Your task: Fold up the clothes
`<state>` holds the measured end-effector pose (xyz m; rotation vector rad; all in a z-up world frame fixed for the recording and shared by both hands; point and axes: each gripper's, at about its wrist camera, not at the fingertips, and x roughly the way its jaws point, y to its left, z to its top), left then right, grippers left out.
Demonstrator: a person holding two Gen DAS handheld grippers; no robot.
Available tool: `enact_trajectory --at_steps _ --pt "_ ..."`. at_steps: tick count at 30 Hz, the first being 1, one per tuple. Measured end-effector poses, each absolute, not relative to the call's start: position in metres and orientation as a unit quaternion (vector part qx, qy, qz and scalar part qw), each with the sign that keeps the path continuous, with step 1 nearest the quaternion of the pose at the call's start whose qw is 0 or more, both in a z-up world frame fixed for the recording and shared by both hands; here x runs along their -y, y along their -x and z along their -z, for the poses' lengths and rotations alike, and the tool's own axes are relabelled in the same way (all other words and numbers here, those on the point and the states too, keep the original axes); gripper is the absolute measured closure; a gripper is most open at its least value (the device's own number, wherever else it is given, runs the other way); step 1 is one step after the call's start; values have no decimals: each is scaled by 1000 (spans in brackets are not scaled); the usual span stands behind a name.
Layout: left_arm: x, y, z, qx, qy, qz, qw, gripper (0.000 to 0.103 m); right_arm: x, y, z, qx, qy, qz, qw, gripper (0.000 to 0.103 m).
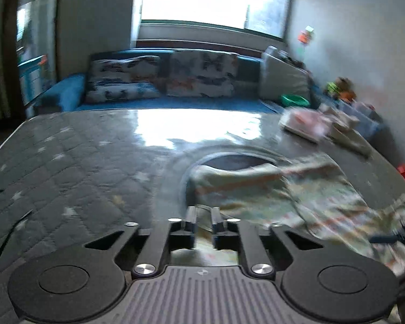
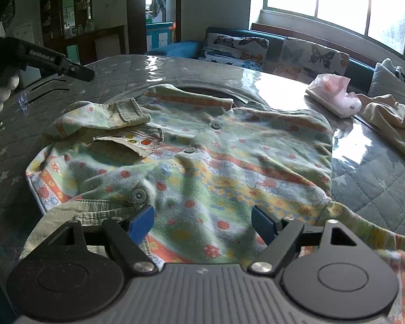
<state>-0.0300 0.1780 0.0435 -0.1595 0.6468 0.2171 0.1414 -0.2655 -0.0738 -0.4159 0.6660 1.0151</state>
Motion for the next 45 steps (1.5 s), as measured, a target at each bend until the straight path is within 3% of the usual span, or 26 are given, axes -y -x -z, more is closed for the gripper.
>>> enact_trajectory --at_steps 3,11,13,14,15,17,31,37,45 --pt "-148 10 -32 -331 38 -77 940 65 266 -141 74 -311 191 -472 803 22" --pt "-117 -31 11 -387 -30 -65 919 64 266 -139 73 -307 191 -474 803 22" --pt "-118 -31 17 -391 -37 -63 917 66 265 -139 74 -307 190 -474 803 22" --pt "-119 -29 17 -388 -42 -66 918 82 266 -139 74 -308 189 -474 803 22" --pt "-125 -28 15 -386 -30 -70 919 91 266 -140 74 -309 188 -473 803 22" --pt "-137 -26 12 -382 3 -78 921 98 266 -139 74 -308 188 -473 804 22" --pt "-237 140 -66 -201 148 -292 923 98 262 -131 61 -288 187 -480 807 22" --pt "-253 190 -35 -253 158 -348 889 98 259 -126 60 -286 194 -487 802 22" --pt "-249 197 -1 -319 138 -384 855 93 253 -116 66 -293 226 -502 782 22"
